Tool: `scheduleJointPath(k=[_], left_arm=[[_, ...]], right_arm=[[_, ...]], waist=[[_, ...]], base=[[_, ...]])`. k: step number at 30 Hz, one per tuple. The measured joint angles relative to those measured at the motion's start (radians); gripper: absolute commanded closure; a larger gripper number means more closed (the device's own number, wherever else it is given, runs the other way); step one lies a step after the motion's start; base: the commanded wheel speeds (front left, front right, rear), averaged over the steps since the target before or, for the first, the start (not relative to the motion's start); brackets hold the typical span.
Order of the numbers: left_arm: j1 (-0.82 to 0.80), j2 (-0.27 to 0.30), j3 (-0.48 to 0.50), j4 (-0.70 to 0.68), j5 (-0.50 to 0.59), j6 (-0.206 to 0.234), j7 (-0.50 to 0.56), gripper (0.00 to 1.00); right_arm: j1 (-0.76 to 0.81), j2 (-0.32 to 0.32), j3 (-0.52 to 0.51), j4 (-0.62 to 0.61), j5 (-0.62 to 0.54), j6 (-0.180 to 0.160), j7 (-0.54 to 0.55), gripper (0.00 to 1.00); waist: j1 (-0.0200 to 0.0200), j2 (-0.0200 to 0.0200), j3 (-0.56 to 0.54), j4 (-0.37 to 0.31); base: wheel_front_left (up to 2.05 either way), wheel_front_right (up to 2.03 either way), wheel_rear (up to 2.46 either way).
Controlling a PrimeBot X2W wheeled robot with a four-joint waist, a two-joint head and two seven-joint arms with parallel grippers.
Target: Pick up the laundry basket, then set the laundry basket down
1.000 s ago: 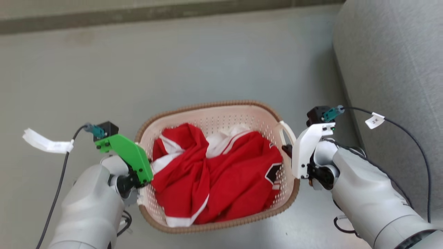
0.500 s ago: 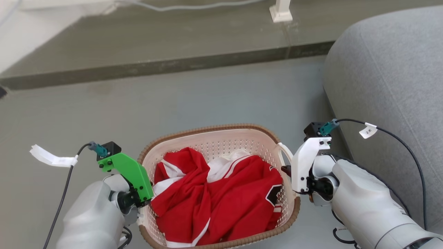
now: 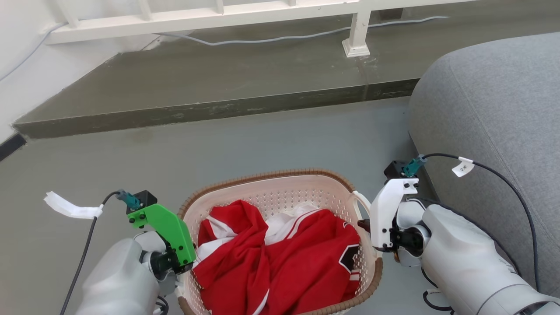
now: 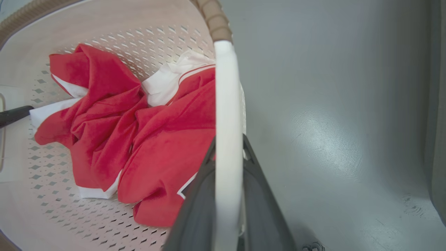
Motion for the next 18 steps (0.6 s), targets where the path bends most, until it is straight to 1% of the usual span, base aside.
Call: scheduleJointPath(k=[18], left_arm=[[0.004, 0.0, -0.014, -0.007, -0.011, 0.0, 0.003, 1.0]], right_arm=[[0.0, -0.008, 0.018, -0.001, 0.033, 0.0, 0.022, 1.0]], waist=[[0.0, 0.0, -0.002, 0.0]], base=[[0.0, 0.0, 0.0]])
